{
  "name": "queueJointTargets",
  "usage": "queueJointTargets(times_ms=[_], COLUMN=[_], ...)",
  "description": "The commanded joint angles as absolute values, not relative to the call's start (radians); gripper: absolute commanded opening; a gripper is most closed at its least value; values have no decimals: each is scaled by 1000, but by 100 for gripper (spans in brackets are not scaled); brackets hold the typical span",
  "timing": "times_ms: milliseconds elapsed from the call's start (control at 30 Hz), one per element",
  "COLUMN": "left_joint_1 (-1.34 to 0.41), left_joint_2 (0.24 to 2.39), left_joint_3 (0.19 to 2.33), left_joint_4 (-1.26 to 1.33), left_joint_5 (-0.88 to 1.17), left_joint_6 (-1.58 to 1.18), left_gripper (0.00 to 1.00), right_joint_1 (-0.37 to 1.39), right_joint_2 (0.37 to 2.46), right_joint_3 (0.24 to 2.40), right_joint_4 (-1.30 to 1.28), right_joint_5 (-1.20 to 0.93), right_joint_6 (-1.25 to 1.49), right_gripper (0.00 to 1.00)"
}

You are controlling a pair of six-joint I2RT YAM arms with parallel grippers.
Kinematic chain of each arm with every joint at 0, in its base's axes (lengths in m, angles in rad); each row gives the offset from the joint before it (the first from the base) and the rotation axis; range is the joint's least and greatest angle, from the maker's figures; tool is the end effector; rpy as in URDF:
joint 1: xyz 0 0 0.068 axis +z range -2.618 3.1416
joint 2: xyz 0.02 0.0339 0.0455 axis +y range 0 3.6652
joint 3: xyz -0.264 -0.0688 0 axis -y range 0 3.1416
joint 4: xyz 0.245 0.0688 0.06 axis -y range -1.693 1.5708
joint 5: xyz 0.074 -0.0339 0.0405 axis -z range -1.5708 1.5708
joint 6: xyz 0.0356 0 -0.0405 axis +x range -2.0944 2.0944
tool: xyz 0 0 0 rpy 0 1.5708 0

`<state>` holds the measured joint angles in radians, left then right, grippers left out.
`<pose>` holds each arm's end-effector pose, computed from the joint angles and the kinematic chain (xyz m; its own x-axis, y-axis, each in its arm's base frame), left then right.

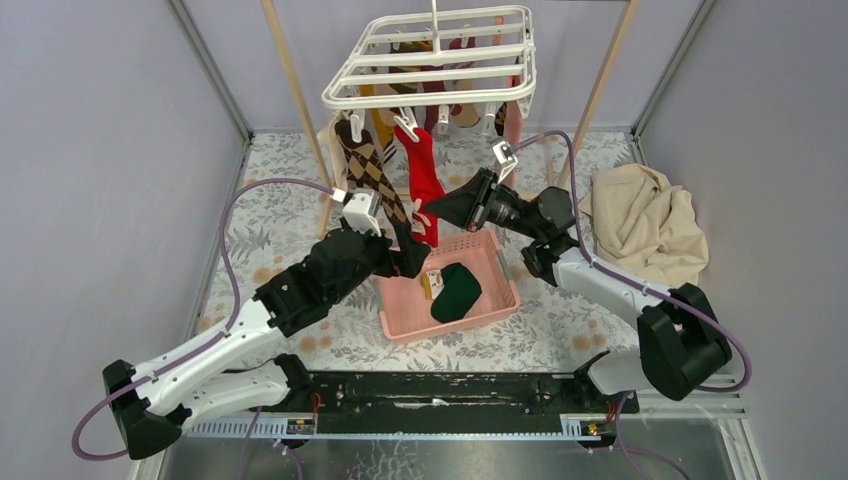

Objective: Remove the socks clipped to the hanger
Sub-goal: Remove the sock from the hanger.

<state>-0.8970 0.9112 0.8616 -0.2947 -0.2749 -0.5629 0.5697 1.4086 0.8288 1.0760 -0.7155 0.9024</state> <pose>0.1372 -0.1564 0.3334 -0.4944 -0.2039 -0.8450 0.3888 0.8175 -0.4248 0.2433 0.1836 0.3380 -0.4523 0.4137 -0.7901 -0.8680 -0.0005 0.4966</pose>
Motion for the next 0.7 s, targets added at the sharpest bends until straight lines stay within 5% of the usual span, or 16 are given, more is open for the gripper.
queueJointTargets(times_ms=[0, 667], left_joint_1=[-901, -901], left_joint_2=[918, 1010], left_joint_3=[874, 897], left_joint_4=[-125, 58], left_joint_5=[-311, -378], left_joint_6=[-511, -448], left_gripper=[99, 99], right_joint_1=[581, 709], right_joint_2=[1320, 1243], right_joint_3=[803, 811], right_joint_4=[1035, 795], right_joint_5=[-657, -404], right_joint_6=[964, 881], right_gripper=[9, 4])
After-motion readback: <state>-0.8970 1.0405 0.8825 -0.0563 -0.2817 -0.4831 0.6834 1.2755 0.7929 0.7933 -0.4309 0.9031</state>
